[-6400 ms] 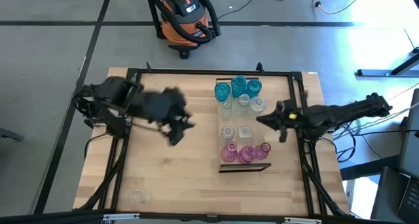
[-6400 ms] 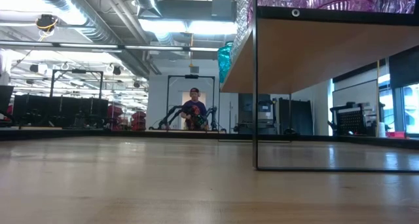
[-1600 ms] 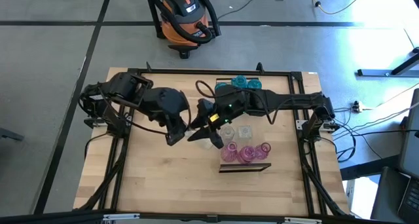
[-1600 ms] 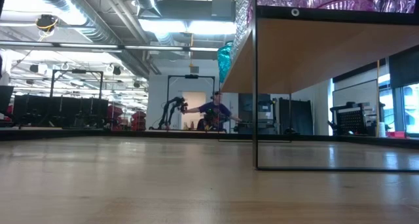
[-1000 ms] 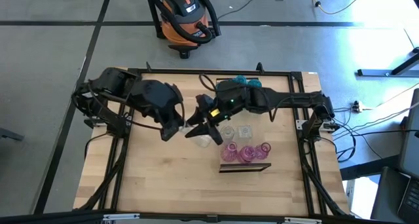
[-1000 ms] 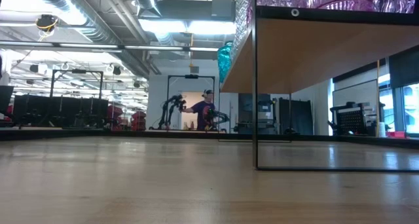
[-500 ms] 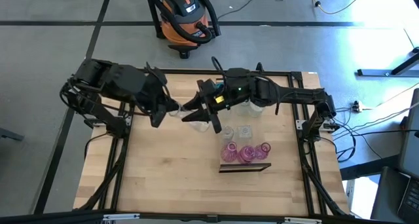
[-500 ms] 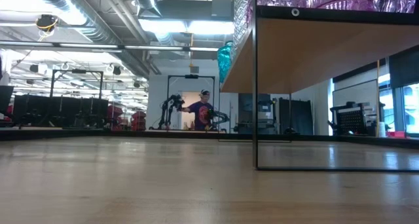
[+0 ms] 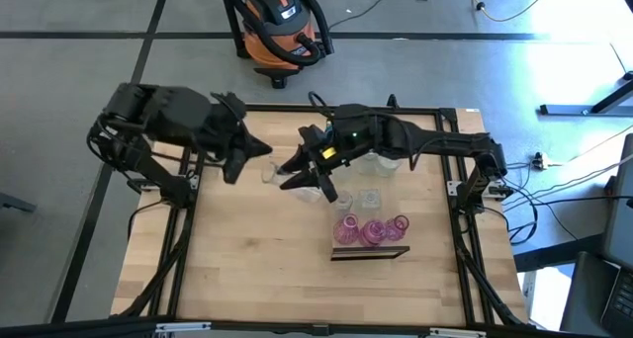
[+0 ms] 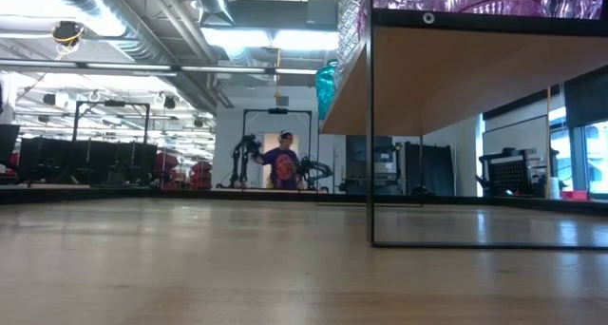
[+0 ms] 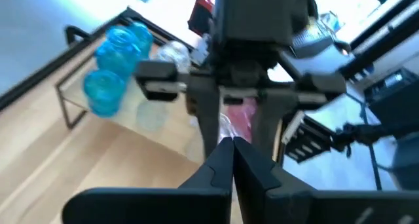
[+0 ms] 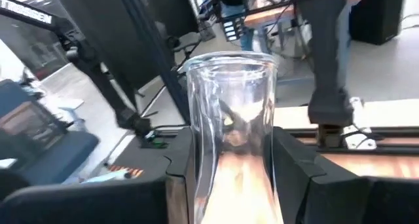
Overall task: Sort vases onto shelf
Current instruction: Put the transparent vase on the shelf aligned with the other transparent vase
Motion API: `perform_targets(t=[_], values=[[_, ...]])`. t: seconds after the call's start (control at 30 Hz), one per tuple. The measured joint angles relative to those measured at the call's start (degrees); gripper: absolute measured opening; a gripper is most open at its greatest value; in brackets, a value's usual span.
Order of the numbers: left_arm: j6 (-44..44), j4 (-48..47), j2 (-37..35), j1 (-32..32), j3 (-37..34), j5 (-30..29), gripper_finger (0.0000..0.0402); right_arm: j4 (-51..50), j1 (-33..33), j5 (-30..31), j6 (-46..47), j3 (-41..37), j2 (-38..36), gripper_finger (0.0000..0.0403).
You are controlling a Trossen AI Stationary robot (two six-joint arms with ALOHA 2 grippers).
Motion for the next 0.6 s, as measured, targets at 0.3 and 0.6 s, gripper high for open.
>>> perform_targets(t=[0.3, 0.6], values=[[-0.34, -3.76, -2.36, -3.07, -0.02, -15.72, 0.0001, -8.60, -0.01, 13.77, -7.54, 0.04, -7.97, 0.0113], [0.42, -5.33, -3.53, -4.57, -0.02, -21.96, 0.0001, -24.09, 0.32, 28.88, -8.64, -2.27, -22.47, 0.0113]])
